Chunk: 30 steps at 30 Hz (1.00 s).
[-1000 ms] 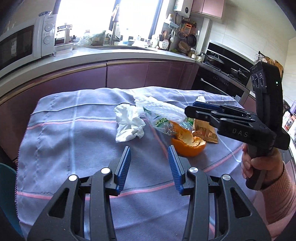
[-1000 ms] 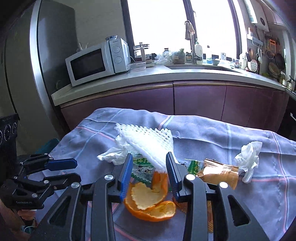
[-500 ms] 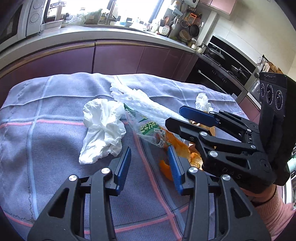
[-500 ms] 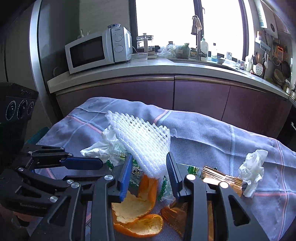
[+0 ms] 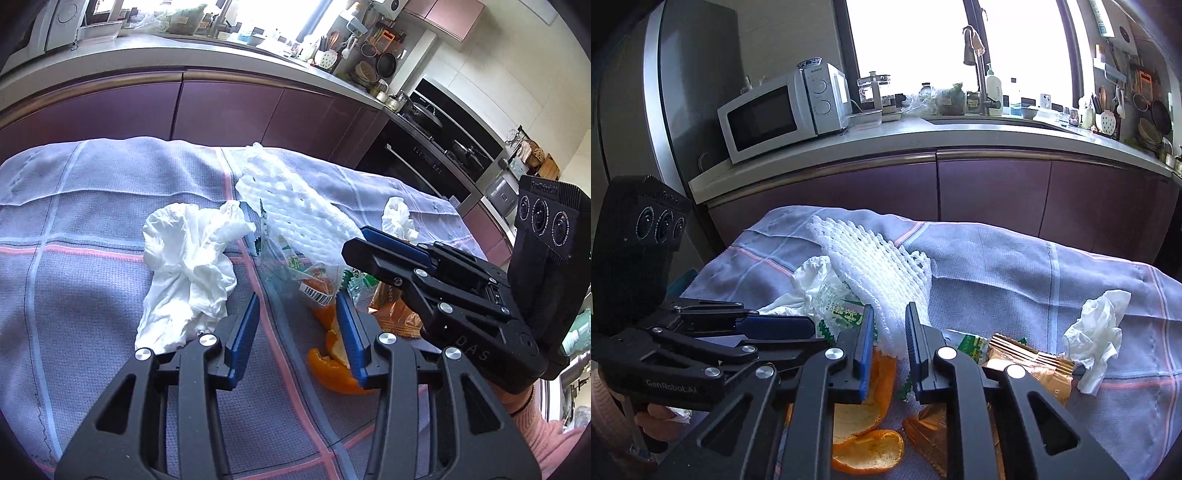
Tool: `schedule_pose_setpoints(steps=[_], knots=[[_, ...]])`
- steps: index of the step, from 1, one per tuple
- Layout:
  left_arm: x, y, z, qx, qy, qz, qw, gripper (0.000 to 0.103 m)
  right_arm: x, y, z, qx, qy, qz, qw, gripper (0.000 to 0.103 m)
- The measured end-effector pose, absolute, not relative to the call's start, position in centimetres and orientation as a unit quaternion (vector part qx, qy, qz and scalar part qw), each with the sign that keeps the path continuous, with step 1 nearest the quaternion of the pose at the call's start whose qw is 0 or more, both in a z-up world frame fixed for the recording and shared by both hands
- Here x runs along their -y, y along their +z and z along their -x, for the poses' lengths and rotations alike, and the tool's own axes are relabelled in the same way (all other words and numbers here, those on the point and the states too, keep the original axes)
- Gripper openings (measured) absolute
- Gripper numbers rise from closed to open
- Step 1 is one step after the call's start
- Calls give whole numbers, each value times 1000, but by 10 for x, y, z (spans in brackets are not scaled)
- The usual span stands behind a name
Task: Collect trash
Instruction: 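Grasp the white foam net with right tool while left tool grasps the clear plastic bag, then lift the foam net with right tool while left tool lifts the plastic bag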
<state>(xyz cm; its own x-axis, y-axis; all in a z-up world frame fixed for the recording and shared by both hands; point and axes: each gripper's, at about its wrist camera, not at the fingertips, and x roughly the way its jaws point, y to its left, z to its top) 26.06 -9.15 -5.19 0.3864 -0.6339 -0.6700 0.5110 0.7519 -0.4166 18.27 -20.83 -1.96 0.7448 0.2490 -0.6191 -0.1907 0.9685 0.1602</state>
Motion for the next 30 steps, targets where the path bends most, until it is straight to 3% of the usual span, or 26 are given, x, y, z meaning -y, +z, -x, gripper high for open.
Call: schedule_pose_setpoints(steps=[9, 15, 30], knots=[[94, -44, -261, -424, -347, 62, 834, 50, 221, -18, -181, -328, 118, -75, 934, 12], [98, -56, -266, -448, -343, 64, 824, 25, 224, -16, -178, -323, 121, -81, 935, 12], [66, -28, -234, -396, -332, 54, 855, 19, 230, -1, -162, -293, 123, -98, 943, 11]])
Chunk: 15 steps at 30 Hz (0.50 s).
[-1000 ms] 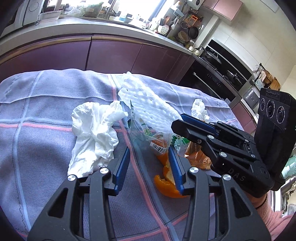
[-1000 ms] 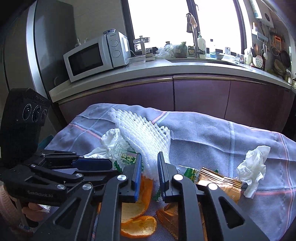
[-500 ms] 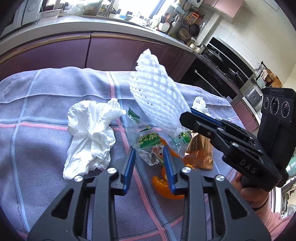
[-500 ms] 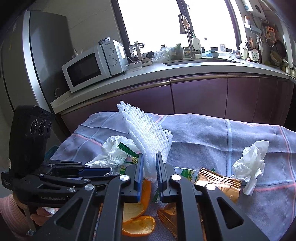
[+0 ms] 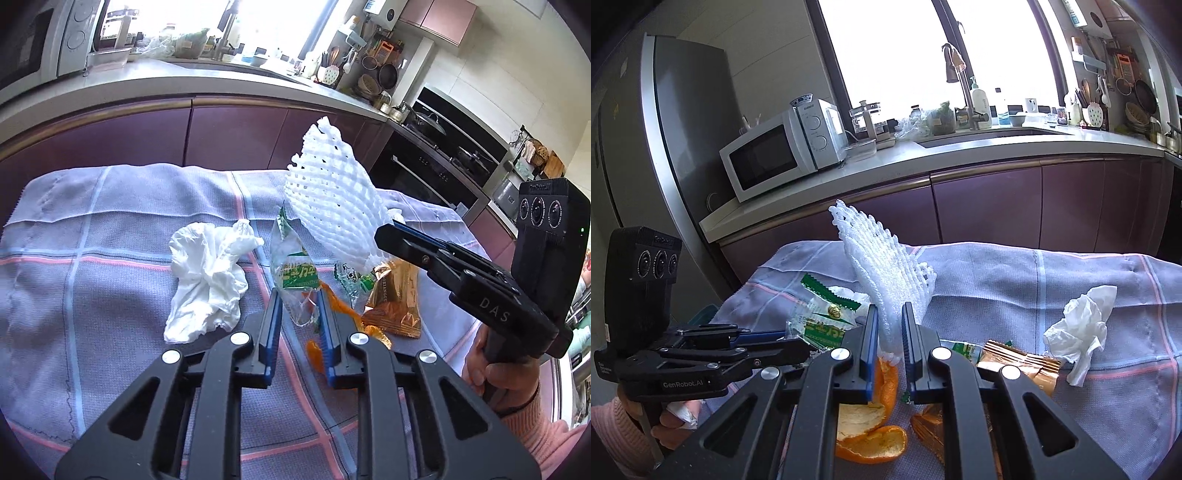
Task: Collect trash
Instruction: 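Lift the foam net with right tool while left tool lifts the plastic bag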
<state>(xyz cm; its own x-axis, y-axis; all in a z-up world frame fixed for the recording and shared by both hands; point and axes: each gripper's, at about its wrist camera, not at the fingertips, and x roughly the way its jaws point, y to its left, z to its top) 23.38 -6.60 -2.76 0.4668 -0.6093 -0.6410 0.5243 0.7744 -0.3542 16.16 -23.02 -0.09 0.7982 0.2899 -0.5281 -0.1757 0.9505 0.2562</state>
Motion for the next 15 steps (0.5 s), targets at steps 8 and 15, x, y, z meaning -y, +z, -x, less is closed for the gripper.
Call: schedule_pose_setpoints(steps=[8, 15], knots=[[24, -3, -202, -366, -316, 61, 873, 19, 216, 14, -146, -276, 145, -103, 945, 11], [-13, 11, -177, -351, -304, 65, 883, 19, 194, 18, -134, -268, 172, -110, 942, 11]])
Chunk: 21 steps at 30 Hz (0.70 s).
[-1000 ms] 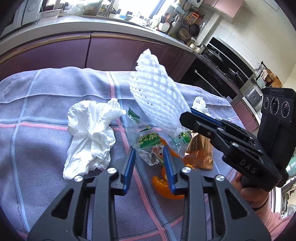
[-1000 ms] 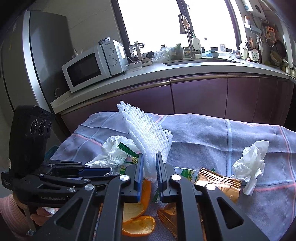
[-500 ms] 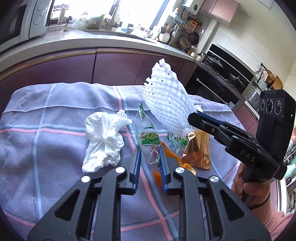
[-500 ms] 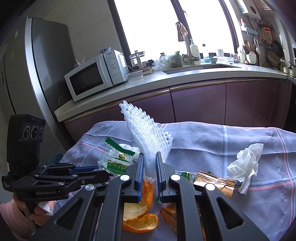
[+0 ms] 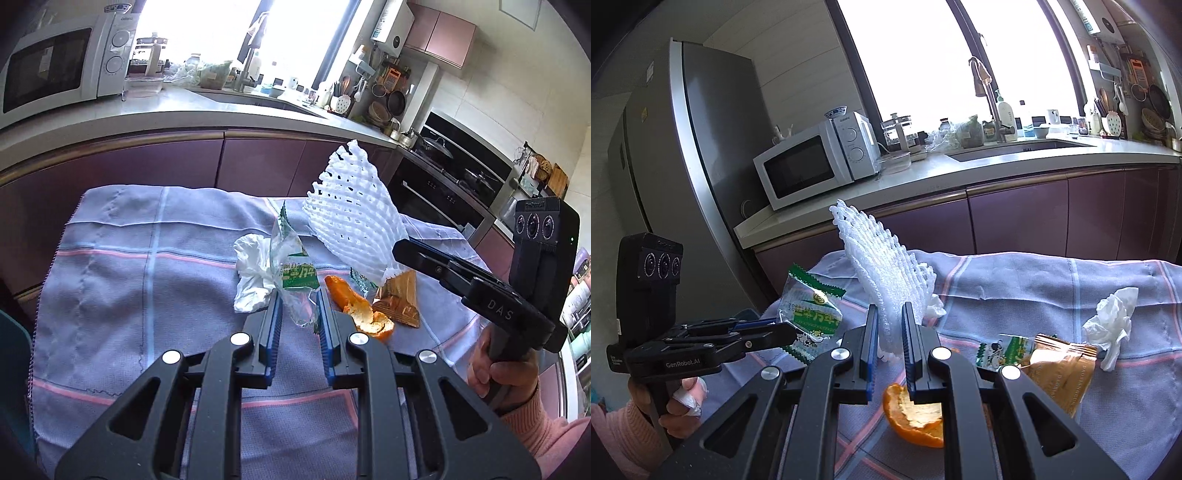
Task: Collect trash
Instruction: 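Lift the foam net with right tool while left tool lifts the plastic bag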
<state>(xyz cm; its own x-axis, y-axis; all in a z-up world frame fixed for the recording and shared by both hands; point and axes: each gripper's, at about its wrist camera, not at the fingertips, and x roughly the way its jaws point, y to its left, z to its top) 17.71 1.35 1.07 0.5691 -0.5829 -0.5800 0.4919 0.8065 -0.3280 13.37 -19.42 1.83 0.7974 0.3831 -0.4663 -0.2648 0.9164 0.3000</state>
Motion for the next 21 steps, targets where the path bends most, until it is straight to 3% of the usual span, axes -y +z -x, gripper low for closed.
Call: schedule_pose_setpoints(steps=[21], knots=[[-99, 16, -119, -338, -244, 78, 906, 19, 129, 9, -117, -287, 237, -117, 921, 11]])
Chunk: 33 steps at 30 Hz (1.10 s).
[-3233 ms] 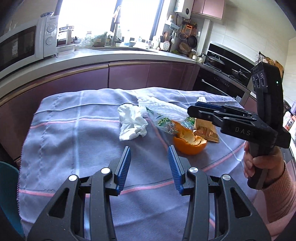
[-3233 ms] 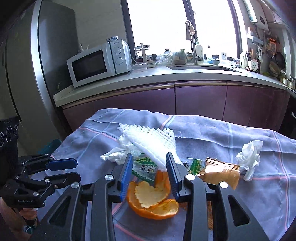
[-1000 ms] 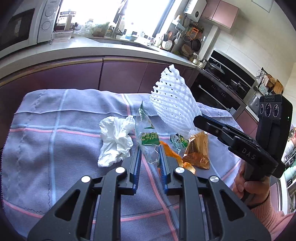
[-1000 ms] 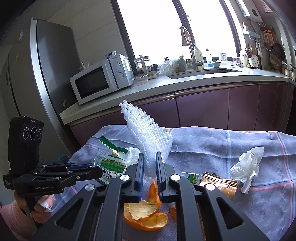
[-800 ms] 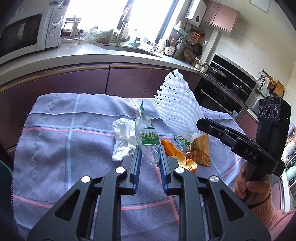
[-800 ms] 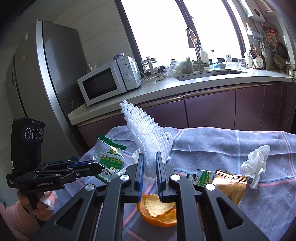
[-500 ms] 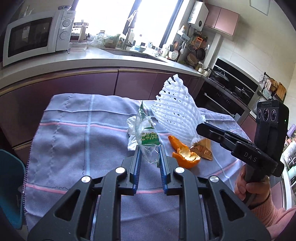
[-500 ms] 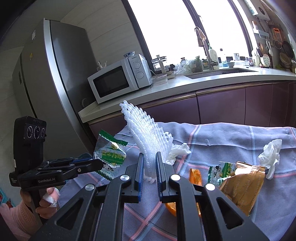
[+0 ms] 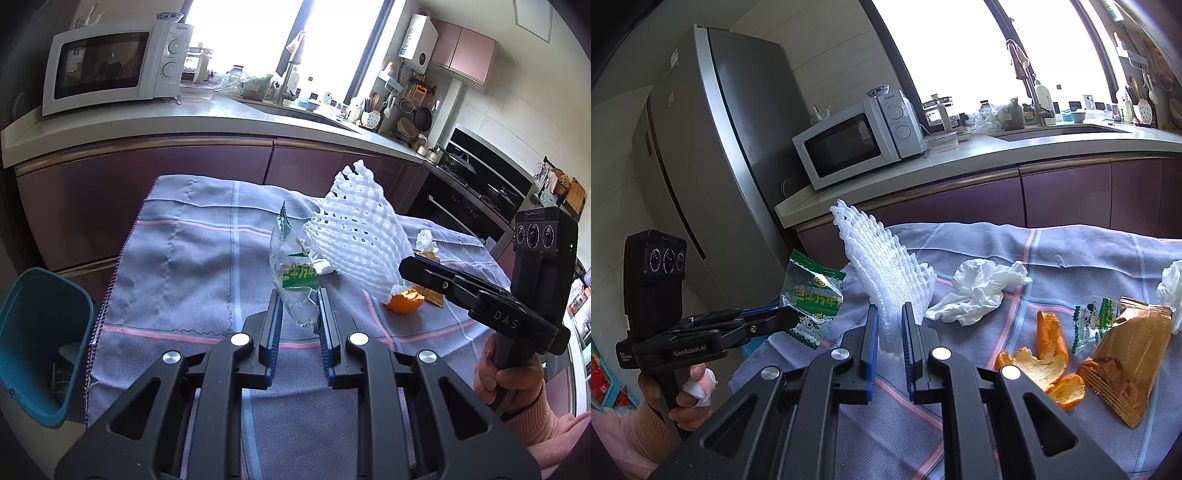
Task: Collect trash
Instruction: 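Lift the foam net with right tool while left tool lifts the plastic bag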
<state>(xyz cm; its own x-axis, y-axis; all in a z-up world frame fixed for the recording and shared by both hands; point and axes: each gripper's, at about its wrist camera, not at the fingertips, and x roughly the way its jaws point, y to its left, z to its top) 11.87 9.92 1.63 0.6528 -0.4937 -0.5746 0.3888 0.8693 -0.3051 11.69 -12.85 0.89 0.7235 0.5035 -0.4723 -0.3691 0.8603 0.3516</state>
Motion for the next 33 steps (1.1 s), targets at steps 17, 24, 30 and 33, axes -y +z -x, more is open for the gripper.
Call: schedule_pose_setpoints(steps=[17, 24, 30, 33], knots=[[-136, 18, -98, -335, -208, 89, 915, 19, 90, 6, -119, -299, 269, -107, 909, 11], [-147, 19, -92, -333, -191, 90, 919, 19, 79, 6, -120, -302, 279, -104, 906, 11], [-154, 19, -88, -333, -182, 88, 921, 19, 69, 5, -121, -307, 288, -101, 901, 11], [-158, 18, -87, -332, -176, 87, 923, 19, 65, 4, -123, -308, 293, -101, 899, 11]])
